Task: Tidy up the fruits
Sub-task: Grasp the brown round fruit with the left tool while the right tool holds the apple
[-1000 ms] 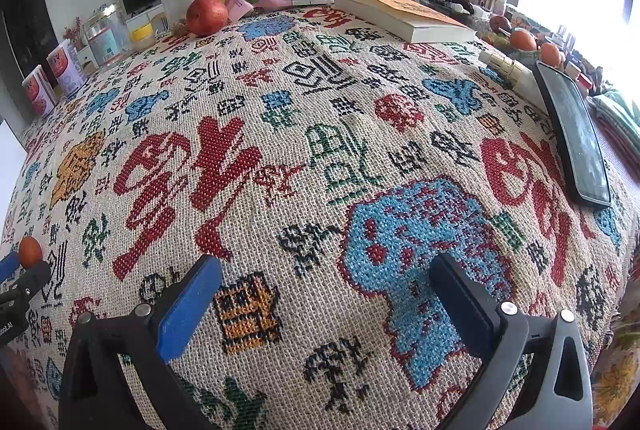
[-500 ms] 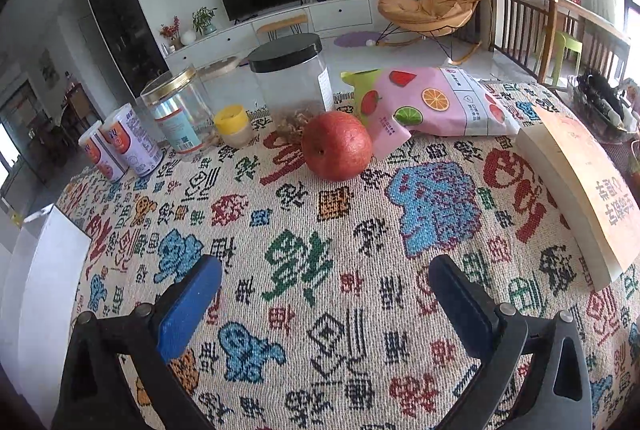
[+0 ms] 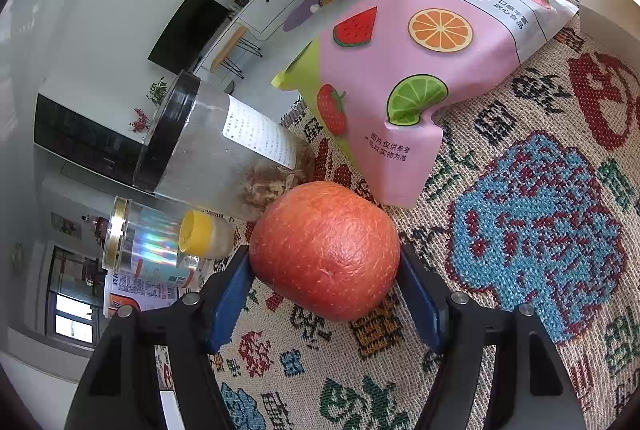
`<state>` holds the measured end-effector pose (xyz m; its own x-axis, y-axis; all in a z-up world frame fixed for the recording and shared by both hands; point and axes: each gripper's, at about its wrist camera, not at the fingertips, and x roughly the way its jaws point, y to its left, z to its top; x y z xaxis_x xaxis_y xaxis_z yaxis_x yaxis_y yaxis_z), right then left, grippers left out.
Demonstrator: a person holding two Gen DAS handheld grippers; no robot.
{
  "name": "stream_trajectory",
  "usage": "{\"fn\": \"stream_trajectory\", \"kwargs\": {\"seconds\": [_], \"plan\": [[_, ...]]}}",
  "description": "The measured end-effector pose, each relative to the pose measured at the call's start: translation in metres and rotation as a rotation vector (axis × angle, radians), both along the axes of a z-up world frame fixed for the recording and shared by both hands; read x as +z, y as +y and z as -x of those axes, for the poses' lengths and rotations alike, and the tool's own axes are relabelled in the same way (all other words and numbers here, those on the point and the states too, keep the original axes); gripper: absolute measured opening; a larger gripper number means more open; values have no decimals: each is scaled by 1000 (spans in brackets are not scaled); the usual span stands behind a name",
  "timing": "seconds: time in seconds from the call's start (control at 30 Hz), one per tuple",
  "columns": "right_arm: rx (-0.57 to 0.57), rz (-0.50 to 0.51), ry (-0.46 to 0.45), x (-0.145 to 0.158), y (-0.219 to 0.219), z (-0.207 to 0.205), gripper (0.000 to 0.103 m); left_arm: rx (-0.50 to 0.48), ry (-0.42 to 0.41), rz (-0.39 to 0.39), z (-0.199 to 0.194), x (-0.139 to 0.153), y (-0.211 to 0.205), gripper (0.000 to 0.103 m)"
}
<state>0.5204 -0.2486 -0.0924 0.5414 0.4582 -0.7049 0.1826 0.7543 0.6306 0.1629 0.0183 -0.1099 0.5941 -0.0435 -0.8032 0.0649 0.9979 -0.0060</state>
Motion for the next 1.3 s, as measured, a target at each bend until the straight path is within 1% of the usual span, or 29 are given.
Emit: {"fn": "stream_trajectory", "kwargs": {"seconds": [0.07,0.17,0.23,0.33,0.43,0.5,0.57,0.6,0.67,0.73,0.77,0.87,0.97,1.1,1.3], "plan": [[52,13,-21,7,-1,23,70,0,0,0,0,0,0,102],[189,23,-24,21,-1,74,70,0,0,-1,0,0,0,103],[310,86,-17,34,0,118,70,0,0,0,0,0,0,103],[468,200,24,53,-5,203,71,0,0,-3,-1,0,0,103],[600,338,110,59,-14,277,71,2,-1,-9,-1,1,0,103],[701,480,185,54,-9,312,71,2,-2,-11,0,1,-2,103],[761,613,214,42,0,327,71,2,-1,-10,0,1,-2,103],[772,654,223,36,7,329,71,2,-2,-10,0,1,-2,103],[756,685,195,27,11,326,71,2,-2,-10,0,1,-2,103],[724,713,93,29,20,321,71,3,-2,-10,0,1,-2,103],[698,705,52,30,21,318,71,3,-2,-11,0,1,-2,103],[592,621,-34,30,16,307,71,3,-2,-11,0,1,-2,103],[501,565,-107,30,8,307,71,3,-2,-10,0,1,-1,103],[406,490,-166,27,4,313,71,3,-2,-10,0,1,-1,103],[327,415,-199,17,3,331,71,3,-2,-11,0,1,-1,103]]}}
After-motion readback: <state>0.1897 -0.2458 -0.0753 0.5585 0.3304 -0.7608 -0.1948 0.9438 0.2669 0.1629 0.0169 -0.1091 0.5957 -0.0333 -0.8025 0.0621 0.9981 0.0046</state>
